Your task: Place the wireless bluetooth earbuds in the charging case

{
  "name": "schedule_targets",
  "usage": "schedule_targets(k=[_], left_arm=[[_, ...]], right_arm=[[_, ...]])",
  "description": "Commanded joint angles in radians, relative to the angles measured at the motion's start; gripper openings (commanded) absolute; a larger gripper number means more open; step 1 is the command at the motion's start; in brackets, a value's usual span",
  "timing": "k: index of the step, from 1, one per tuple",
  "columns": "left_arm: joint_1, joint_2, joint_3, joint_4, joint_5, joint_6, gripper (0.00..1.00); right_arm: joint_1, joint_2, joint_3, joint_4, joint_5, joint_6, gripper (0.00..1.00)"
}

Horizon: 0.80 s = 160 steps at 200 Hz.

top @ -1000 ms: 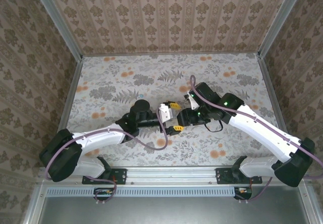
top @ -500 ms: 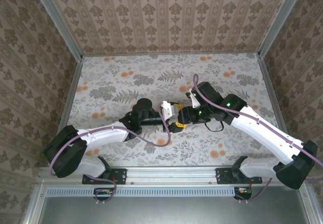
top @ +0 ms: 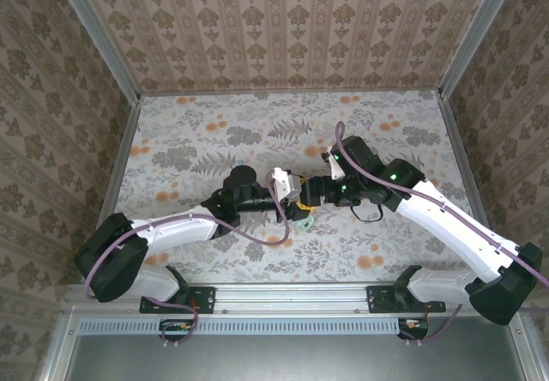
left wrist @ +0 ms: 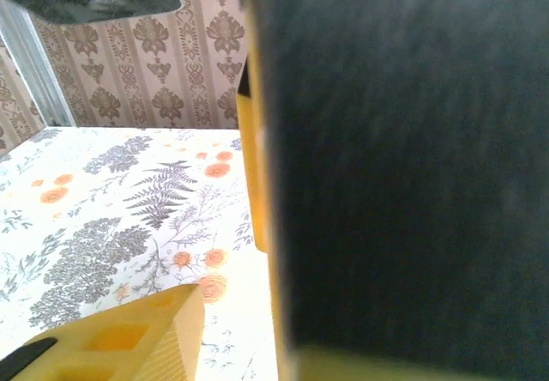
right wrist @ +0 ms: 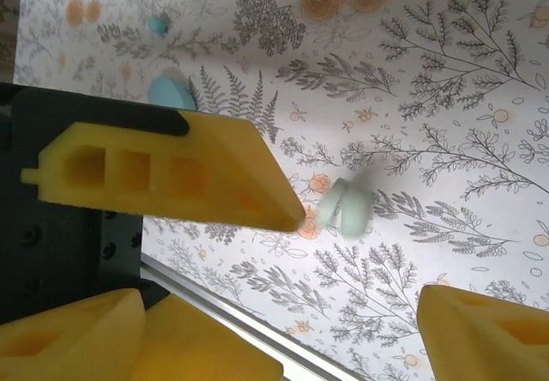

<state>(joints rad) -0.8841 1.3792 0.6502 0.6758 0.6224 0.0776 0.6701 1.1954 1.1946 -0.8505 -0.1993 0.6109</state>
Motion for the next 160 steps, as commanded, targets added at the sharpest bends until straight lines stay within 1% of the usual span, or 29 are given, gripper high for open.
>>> schedule_targets(k=[1, 30, 49, 75, 93, 127, 152, 160], left_arm=[[0.033, -0.011, -0.012, 0.065, 0.012, -0.063, 0.49], [0.079, -0.024, -0.046, 0.039, -0.007, -0.076, 0.48], [0.106, -0.051, -0.079, 0.019, -0.043, -0.076, 0.5], [0.123, -0.091, -0.088, -0.099, -0.074, -0.022, 0.53], [0.125, -0.121, -0.1, -0.153, -0.099, 0.012, 0.56], [0.132, -0.15, -0.123, -0.206, -0.132, 0.04, 0.58], [0.138, -0.155, -0.137, -0.216, -0.135, 0.037, 0.59], [0.14, -0.154, -0.139, -0.216, -0.135, 0.036, 0.59]], right_arm=[[-0.029, -0.067, -0.032, 0.035, -0.028, 0.028, 0.88], [-0.081, -0.095, -0.121, 0.074, -0.024, 0.071, 0.85], [-0.088, -0.086, -0.166, 0.077, 0.006, 0.072, 0.84], [-0.087, -0.049, -0.223, 0.108, 0.03, 0.069, 0.82], [-0.086, -0.009, -0.249, 0.131, 0.047, 0.047, 0.8], [-0.071, 0.093, -0.281, 0.204, 0.084, -0.102, 0.78], [-0.04, 0.188, -0.245, 0.2, 0.138, -0.246, 0.78], [-0.032, 0.247, -0.226, 0.192, 0.144, -0.281, 0.78]])
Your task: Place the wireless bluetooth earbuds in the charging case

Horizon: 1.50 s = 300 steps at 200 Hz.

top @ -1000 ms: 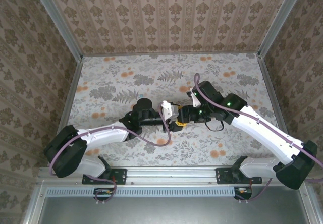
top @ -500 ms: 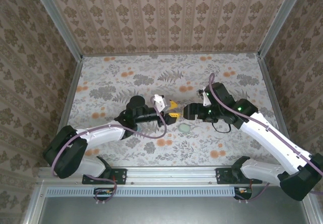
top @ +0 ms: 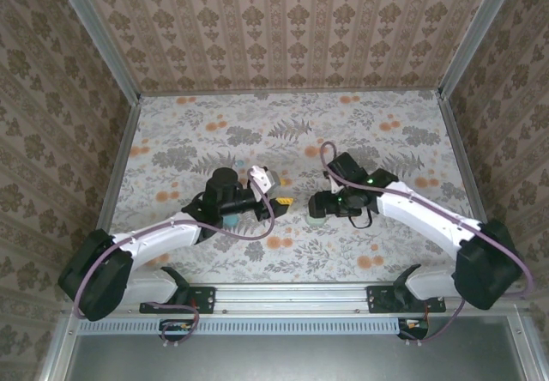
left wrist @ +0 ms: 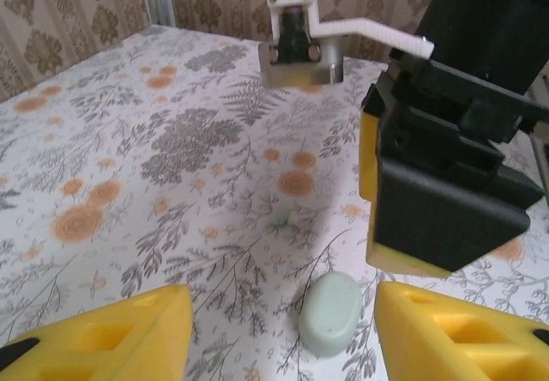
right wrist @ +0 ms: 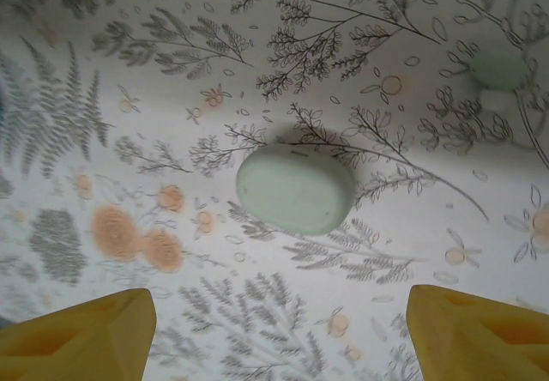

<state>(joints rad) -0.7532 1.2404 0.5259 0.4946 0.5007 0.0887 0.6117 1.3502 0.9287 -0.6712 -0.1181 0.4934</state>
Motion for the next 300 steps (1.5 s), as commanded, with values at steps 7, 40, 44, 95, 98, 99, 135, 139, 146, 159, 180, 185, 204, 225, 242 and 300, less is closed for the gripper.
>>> schedule_targets(k=[7, 40, 44, 95, 98, 99, 135, 139, 146, 159, 180, 185, 204, 225, 242, 300], left_arm=[[0.009, -0.015, -0.017, -0.036, -0.015, 0.023, 0.59], [0.017, -0.019, -0.025, -0.04, -0.02, 0.015, 0.6], [0.019, -0.021, -0.027, -0.04, -0.021, 0.016, 0.6], [0.037, -0.038, -0.043, -0.051, -0.03, 0.015, 0.61], [0.039, -0.039, -0.044, -0.051, -0.03, 0.016, 0.62], [0.039, -0.039, -0.044, -0.051, -0.03, 0.016, 0.62], [0.051, -0.038, -0.05, -0.047, -0.03, 0.016, 0.63], [0.052, -0.038, -0.052, -0.047, -0.03, 0.016, 0.63], [0.052, -0.038, -0.052, -0.045, -0.03, 0.016, 0.63], [0.054, -0.036, -0.054, -0.044, -0.03, 0.014, 0.63], [0.058, -0.038, -0.055, -0.044, -0.03, 0.014, 0.63], [0.058, -0.038, -0.056, -0.044, -0.031, 0.014, 0.63], [0.06, -0.035, -0.06, -0.041, -0.036, 0.013, 0.63], [0.064, -0.029, -0.06, -0.039, -0.037, 0.014, 0.63], [0.066, -0.027, -0.057, -0.039, -0.039, 0.014, 0.63], [0.081, -0.052, -0.076, -0.053, -0.052, 0.016, 0.64]], right_arm=[[0.032, 0.125, 0.057, 0.005, 0.066, -0.186, 0.79], [0.074, 0.266, 0.141, -0.052, 0.1, -0.237, 0.81], [0.078, 0.281, 0.153, -0.066, 0.114, -0.234, 0.81], [0.092, 0.414, 0.228, -0.151, 0.187, -0.141, 0.88], [0.095, 0.417, 0.227, -0.15, 0.185, -0.139, 0.88], [0.095, 0.418, 0.228, -0.148, 0.184, -0.139, 0.88], [0.106, 0.462, 0.226, -0.129, 0.156, -0.153, 0.89], [0.106, 0.467, 0.227, -0.126, 0.152, -0.157, 0.89], [0.108, 0.475, 0.227, -0.121, 0.143, -0.168, 0.88], [0.109, 0.489, 0.234, -0.12, 0.134, -0.177, 0.86], [0.109, 0.507, 0.256, -0.148, 0.124, -0.153, 0.8], [0.109, 0.507, 0.26, -0.152, 0.121, -0.14, 0.8], [0.107, 0.502, 0.261, -0.146, 0.08, -0.058, 0.75], [0.104, 0.497, 0.261, -0.121, -0.015, 0.085, 0.7], [0.105, 0.478, 0.238, -0.047, -0.127, 0.179, 0.71], [0.063, 0.33, 0.228, -0.071, -0.096, 0.199, 0.79]])
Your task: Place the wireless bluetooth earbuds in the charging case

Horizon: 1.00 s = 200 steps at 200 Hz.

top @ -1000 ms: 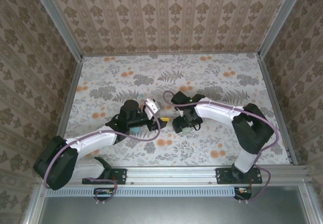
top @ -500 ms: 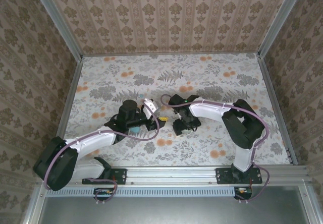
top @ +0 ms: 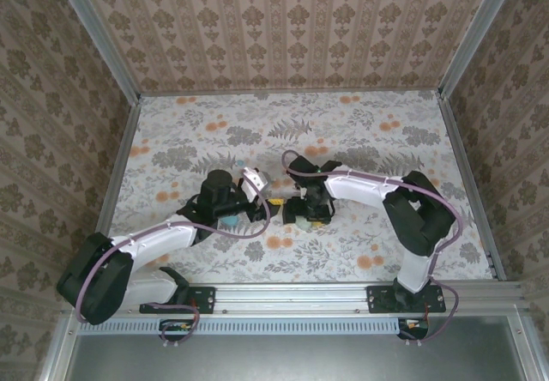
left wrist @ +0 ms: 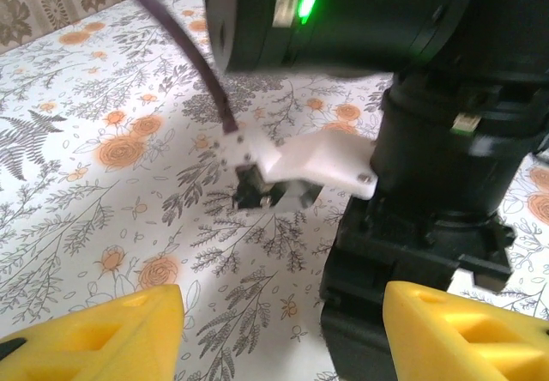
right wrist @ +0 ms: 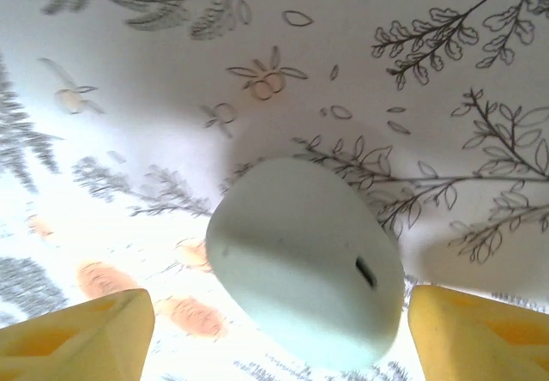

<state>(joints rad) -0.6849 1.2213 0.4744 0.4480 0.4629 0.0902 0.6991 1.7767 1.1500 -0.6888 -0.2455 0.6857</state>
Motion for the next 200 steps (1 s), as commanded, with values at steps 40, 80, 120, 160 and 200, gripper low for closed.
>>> schedule_targets(k=[40, 80, 120, 160, 200], left_arm=[[0.039, -0.07, -0.061, 0.003, -0.052, -0.016, 0.64], [0.064, -0.132, -0.114, 0.02, -0.091, -0.073, 0.64], [0.079, -0.215, -0.163, 0.005, -0.126, -0.106, 0.64], [0.085, -0.266, -0.172, -0.032, -0.157, -0.136, 0.65], [0.091, -0.28, -0.168, -0.035, -0.162, -0.162, 0.66]], right_arm=[[0.002, -0.093, 0.091, -0.201, 0.207, -0.148, 0.78], [0.073, 0.067, 0.216, -0.294, 0.257, -0.215, 0.79], [0.08, 0.166, 0.253, -0.265, 0.259, -0.234, 0.78], [0.078, 0.237, 0.256, -0.223, 0.231, -0.223, 0.65], [0.061, 0.202, 0.212, -0.175, 0.17, -0.184, 0.41]])
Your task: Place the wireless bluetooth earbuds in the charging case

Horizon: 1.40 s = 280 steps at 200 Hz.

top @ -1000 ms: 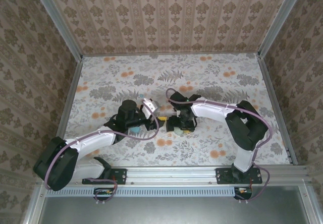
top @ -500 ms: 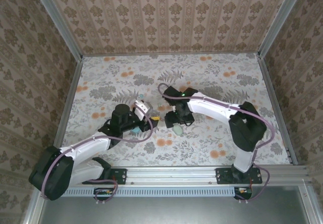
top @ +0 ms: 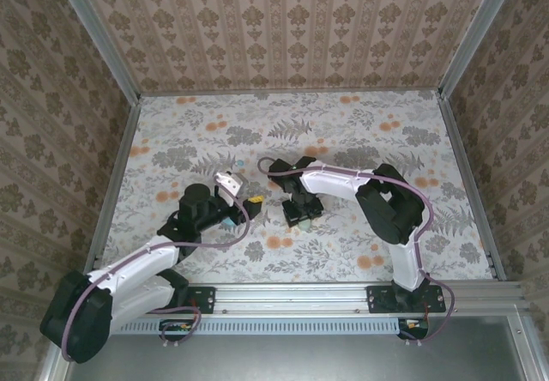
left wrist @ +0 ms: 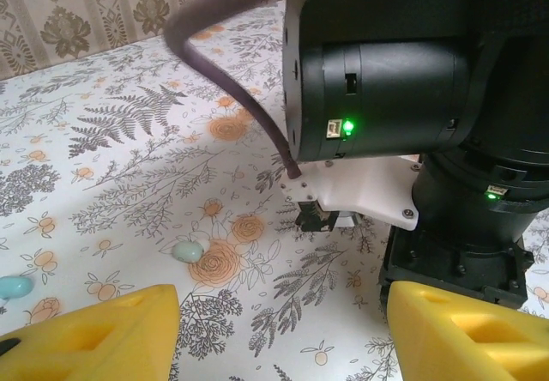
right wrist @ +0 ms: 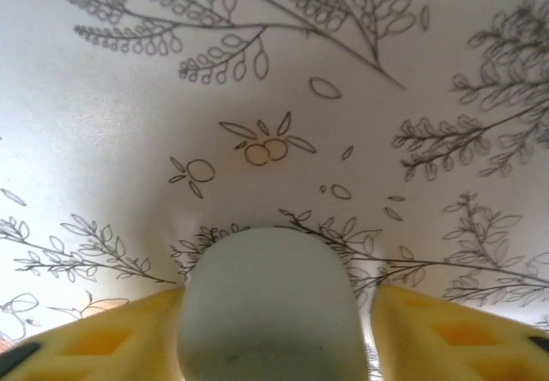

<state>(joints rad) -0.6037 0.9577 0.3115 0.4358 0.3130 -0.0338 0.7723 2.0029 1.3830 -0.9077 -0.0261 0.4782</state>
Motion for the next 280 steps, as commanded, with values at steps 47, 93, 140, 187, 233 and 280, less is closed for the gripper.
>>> schedule_targets(k=[47, 93, 140, 187, 233, 280], left_arm=[[-0.004, -0.036, 0.038, 0.037, 0.061, -0.01, 0.67], [-0.157, 0.002, 0.134, 0.124, -0.018, 0.11, 0.73], [-0.229, 0.102, 0.227, 0.252, -0.094, 0.037, 0.7], [-0.249, 0.176, 0.245, 0.365, -0.168, -0.055, 0.65], [-0.248, 0.232, 0.258, 0.426, -0.191, -0.101, 0.6], [-0.248, 0.252, 0.273, 0.454, -0.168, -0.109, 0.54]], right_arm=[[-0.085, -0.319, -0.134, 0.252, -0.17, 0.229, 0.34], [-0.09, -0.53, -0.148, 0.474, -0.162, 0.401, 0.35], [-0.081, -0.659, -0.19, 0.656, -0.17, 0.498, 0.34], [-0.077, -0.739, -0.24, 0.714, -0.137, 0.53, 0.35], [-0.069, -0.762, -0.27, 0.738, -0.141, 0.547, 0.36], [-0.067, -0.774, -0.297, 0.749, -0.133, 0.557, 0.36]])
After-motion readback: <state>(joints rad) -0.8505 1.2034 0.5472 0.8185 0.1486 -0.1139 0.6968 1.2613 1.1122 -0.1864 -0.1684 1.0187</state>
